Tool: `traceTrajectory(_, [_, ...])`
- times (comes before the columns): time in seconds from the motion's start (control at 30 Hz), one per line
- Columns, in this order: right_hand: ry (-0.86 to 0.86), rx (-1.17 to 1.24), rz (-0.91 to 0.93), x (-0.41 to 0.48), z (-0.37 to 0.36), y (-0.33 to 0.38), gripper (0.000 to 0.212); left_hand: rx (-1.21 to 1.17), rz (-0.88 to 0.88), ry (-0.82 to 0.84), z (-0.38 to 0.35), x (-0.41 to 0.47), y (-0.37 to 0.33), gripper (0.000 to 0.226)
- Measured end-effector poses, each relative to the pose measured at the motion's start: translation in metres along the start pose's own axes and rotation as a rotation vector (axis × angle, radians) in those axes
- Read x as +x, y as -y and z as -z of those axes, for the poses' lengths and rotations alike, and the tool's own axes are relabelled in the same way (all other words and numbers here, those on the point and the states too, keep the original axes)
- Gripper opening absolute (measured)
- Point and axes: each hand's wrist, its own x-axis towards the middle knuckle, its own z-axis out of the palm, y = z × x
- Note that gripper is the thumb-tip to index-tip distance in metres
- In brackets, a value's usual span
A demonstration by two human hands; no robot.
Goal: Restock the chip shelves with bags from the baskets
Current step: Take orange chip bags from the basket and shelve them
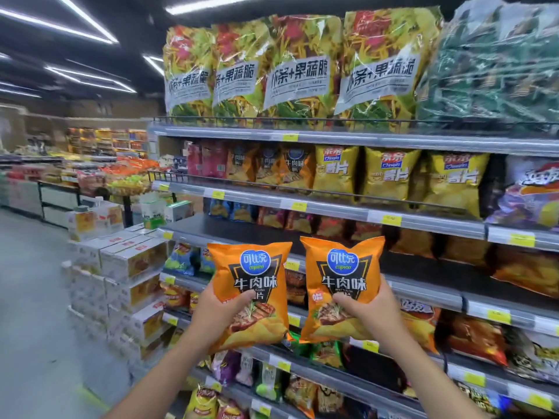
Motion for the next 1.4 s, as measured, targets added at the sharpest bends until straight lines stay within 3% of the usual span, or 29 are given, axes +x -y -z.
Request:
traceTrajectory(0.27, [0.031, 0.037, 0.054, 0.082, -0.070, 0.021, 0.083, -0.017, -0.073, -0.057, 0.036, 0.084, -0.006, 0.034])
traceTrajectory(0.57, [0.053, 0.074, 0.067, 0.192, -0.124, 0.035, 0.086, -0.035, -0.097, -0.075, 0.052, 0.205, -0.015, 0.047])
traceTrajectory(0.8, [0.058, 0.100, 0.070, 0.252, -0.150, 0.050, 0.085, -0.050, -0.131, -0.064, 0.053, 0.284, -0.016, 0.037])
traceTrajectory(0.93, [0.061, 0.149, 0.062, 0.265, -0.159, 0.062, 0.083, -0.107, -0.141, -0.005, 0.054, 0.319, -0.018, 0.029])
traceTrajectory(1.17, [0.036, 0.222, -0.012, 0.282, -0.179, 0.082, 0.088, -0.188, -0.183, 0.121, 0.055, 0.397, -0.011, 0.040])
traceTrajectory(1.4, [-0.020, 0.322, -0.088, 0.297, -0.223, 0.112, 0.050, -0.252, -0.232, 0.329, 0.075, 0.465, -0.008, 0.042])
